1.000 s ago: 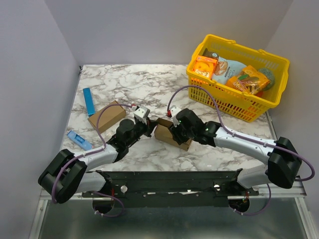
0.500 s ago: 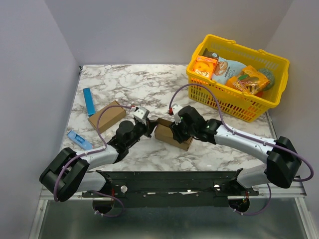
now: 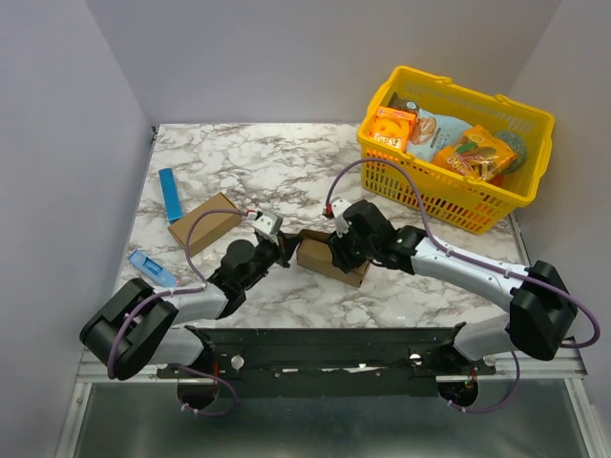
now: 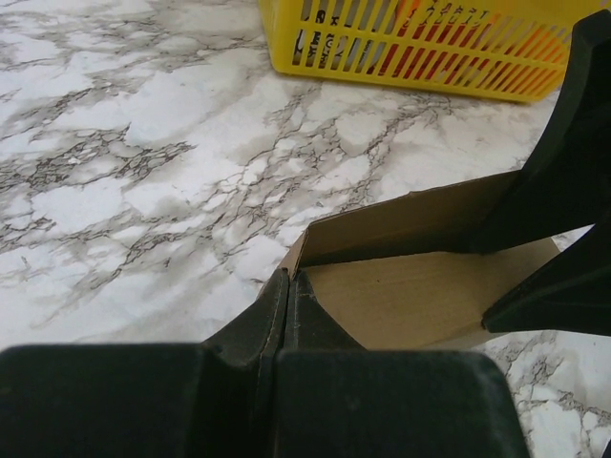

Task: Fold the paper box

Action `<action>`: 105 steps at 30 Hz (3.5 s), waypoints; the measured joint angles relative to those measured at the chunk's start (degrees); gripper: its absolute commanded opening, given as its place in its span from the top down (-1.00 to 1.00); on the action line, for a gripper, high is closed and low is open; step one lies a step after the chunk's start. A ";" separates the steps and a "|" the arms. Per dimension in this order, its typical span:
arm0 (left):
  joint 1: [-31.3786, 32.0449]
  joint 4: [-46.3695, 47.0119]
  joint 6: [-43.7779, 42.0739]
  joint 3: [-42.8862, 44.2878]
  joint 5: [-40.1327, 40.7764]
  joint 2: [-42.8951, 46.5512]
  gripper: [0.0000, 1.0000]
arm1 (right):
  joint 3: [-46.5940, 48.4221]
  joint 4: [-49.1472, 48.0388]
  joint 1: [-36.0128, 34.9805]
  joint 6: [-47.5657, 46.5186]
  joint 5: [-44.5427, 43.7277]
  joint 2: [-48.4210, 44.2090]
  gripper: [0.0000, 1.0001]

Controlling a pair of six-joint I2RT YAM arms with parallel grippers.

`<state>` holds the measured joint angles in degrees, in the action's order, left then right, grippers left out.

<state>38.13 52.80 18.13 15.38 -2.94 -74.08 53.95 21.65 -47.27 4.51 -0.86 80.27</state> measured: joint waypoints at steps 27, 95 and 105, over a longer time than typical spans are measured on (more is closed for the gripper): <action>1.38 -2.80 8.22 1.09 3.50 0.87 1.00 | 0.11 -0.13 0.57 0.04 0.02 0.09 -0.03; 10.64 -8.79 9.86 5.97 20.83 -4.15 1.00 | 3.74 25.27 7.87 5.33 -15.67 -10.14 -0.14; 11.13 -8.70 9.53 5.25 21.31 -3.43 1.00 | 0.74 19.02 7.89 2.23 -15.65 -6.19 0.21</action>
<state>49.25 44.10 27.66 20.62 18.37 -77.52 54.70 40.66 -39.38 6.74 -16.51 74.08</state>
